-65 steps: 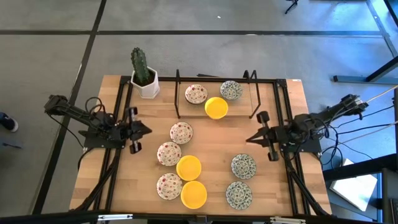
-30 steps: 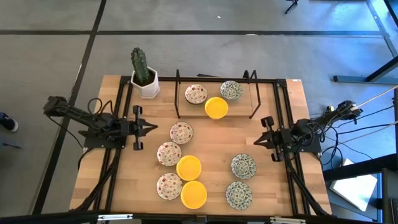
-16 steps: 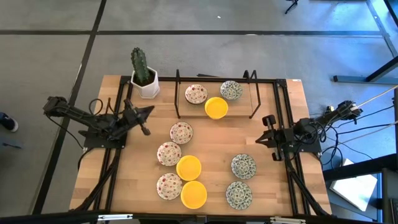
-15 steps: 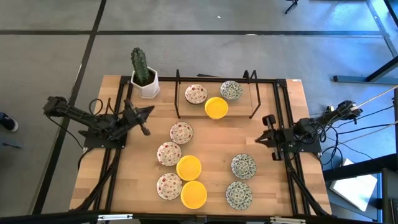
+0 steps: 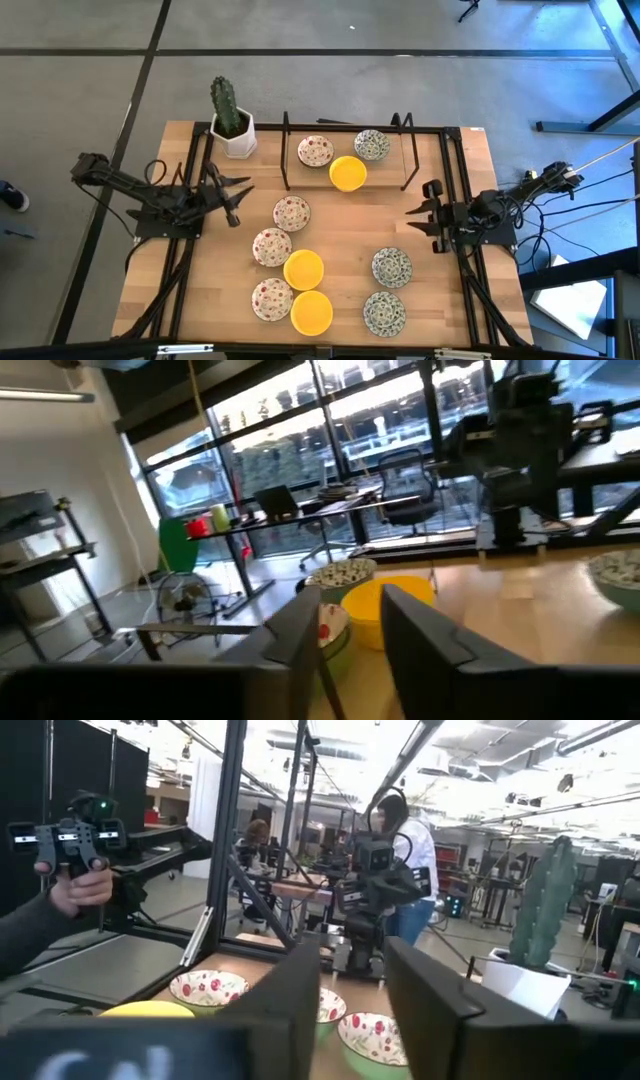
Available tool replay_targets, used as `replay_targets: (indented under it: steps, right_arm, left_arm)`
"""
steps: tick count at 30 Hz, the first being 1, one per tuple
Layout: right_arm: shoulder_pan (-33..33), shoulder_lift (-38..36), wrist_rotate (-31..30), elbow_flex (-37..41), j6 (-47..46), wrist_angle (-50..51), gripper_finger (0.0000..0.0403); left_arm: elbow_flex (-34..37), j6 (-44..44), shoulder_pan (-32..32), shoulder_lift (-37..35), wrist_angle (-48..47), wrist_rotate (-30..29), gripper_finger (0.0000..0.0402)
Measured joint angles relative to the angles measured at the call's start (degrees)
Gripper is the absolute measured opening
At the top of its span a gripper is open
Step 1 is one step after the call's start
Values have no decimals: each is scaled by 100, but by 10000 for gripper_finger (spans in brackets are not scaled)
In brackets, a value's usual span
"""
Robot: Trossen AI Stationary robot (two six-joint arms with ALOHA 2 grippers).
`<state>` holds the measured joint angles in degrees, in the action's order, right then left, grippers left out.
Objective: Pick & Place Mini bowls
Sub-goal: Stack the blue patterned bowl on the blue patterned bowl on the shelf
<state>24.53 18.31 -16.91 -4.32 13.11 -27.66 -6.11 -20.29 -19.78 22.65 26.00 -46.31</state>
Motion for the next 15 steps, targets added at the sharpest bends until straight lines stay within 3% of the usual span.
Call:
replay_targets:
  steps: [6,9,12,15]
  right_arm:
    - [0,0,0,0,-75,132,187]
    - [0,2,2,0,-46,268,204]
    - [0,2,0,0,59,330,207]
    - [0,2,0,0,90,275,194]
  left_arm:
    - [0,56,-159,0,262,0,233]
    - [-2,-37,-188,0,367,113,272]
    - [-2,-89,-189,-1,425,275,281]
    - [-2,-110,-189,0,432,435,255]
